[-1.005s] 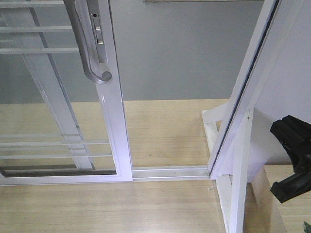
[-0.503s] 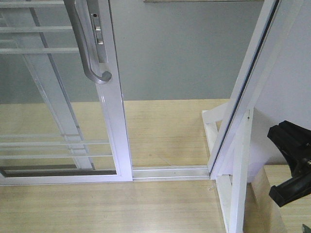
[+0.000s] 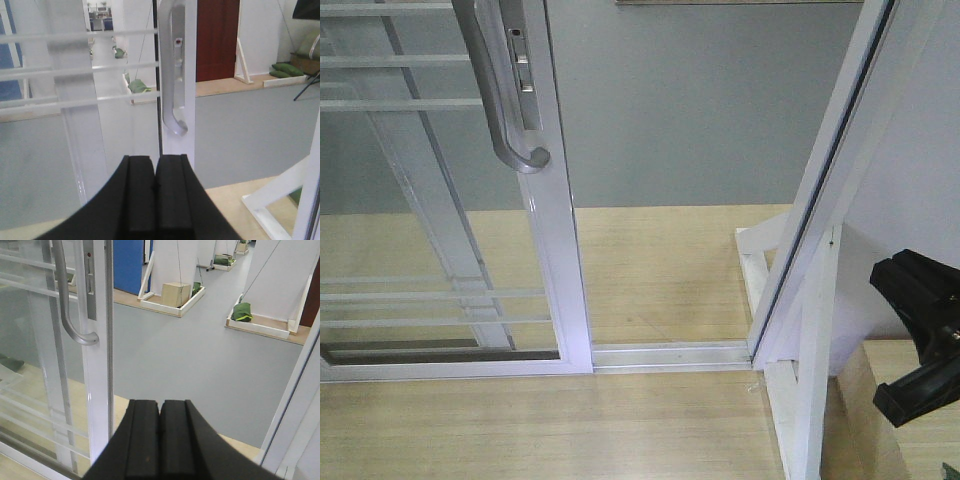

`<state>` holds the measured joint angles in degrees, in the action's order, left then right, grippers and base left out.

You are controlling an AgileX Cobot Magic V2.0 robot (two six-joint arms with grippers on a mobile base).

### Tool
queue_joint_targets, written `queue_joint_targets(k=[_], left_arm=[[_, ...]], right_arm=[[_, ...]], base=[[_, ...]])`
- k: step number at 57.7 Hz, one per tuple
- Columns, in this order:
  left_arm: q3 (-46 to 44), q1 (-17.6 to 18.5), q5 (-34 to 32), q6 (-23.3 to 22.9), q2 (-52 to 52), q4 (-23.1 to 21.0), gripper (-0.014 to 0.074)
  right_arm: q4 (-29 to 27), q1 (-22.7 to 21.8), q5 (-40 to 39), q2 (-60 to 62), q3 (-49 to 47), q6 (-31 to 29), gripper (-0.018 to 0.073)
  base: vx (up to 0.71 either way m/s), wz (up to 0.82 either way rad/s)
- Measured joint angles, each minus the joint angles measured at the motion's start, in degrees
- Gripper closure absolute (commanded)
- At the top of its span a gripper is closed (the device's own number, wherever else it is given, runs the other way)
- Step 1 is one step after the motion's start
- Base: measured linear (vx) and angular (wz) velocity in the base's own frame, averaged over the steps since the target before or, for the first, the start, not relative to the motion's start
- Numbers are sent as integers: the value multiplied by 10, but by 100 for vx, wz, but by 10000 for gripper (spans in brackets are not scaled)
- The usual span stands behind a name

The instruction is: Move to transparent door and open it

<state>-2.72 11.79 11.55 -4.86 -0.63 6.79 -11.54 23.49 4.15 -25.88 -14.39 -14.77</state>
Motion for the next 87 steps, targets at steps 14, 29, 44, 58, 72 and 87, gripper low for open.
queue_joint_targets(k=[14,29,44,58,72,87], left_arm=[[43,0,-43,-1,0,4,596],[43,0,-43,-1,0,4,596],[44,0,-43,-1,0,4,594],[44,0,-43,-1,0,4,594],[44,0,-43,-1,0,4,594],[44,0,-43,-1,0,5,594]], right_arm=[[0,0,1,0,0,0,564],[0,0,1,0,0,0,564],[0,0,1,0,0,0,564],[0,0,1,0,0,0,564],[0,0,2,10,1,0,564],[18,-34,109,140,11,-2,564]], base=[[0,0],[0,0],[0,0],[0,0],[0,0],[0,0]])
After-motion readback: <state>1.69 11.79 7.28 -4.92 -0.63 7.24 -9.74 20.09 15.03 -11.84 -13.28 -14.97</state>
